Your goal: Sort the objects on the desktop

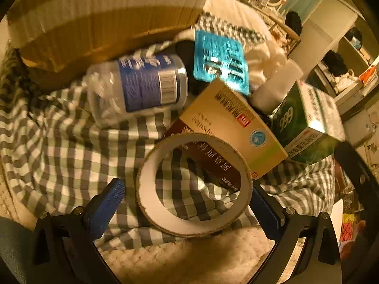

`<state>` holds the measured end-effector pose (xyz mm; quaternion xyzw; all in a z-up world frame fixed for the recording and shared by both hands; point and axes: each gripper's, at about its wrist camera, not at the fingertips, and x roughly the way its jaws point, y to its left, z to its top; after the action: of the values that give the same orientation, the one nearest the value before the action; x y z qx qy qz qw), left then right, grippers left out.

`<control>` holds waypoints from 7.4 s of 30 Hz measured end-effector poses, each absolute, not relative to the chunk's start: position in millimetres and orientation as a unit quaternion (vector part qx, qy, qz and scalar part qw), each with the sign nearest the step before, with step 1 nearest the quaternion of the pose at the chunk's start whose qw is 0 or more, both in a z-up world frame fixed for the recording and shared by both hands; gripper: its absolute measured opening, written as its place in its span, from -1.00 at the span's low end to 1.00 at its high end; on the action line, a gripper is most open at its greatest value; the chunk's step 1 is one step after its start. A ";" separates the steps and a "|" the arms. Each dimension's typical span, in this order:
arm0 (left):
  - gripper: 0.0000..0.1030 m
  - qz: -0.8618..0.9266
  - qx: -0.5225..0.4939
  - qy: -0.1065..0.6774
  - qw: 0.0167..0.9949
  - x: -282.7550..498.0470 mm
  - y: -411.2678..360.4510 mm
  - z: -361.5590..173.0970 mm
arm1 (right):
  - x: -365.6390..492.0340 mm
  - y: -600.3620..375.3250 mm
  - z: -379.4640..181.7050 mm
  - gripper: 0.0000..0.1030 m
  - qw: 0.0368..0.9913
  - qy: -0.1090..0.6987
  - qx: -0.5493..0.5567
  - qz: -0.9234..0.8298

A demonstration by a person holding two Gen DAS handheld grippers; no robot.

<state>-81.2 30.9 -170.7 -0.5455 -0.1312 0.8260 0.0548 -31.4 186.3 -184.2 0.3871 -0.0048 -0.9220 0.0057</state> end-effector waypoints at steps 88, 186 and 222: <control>0.73 0.940 -0.228 -0.181 -0.177 -187.3 -124.7 63.6 | -150.4 31.0 -8.6 0.65 0.232 -0.045 0.242 -0.941; 1.00 0.886 -0.458 -0.016 0.071 -86.1 75.6 -132.3 | -42.3 243.9 -188.3 0.99 0.026 -0.154 0.402 -0.902; 0.76 0.920 -0.373 -0.099 -0.065 -84.4 54.1 -112.6 | -104.4 218.1 -201.6 0.68 0.089 -0.099 0.407 -0.904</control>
<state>-84.4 54.1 -112.6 -0.3735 -0.0986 0.9201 -0.0649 -104.3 218.1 -201.6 0.4073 -0.0986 -0.9036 0.0892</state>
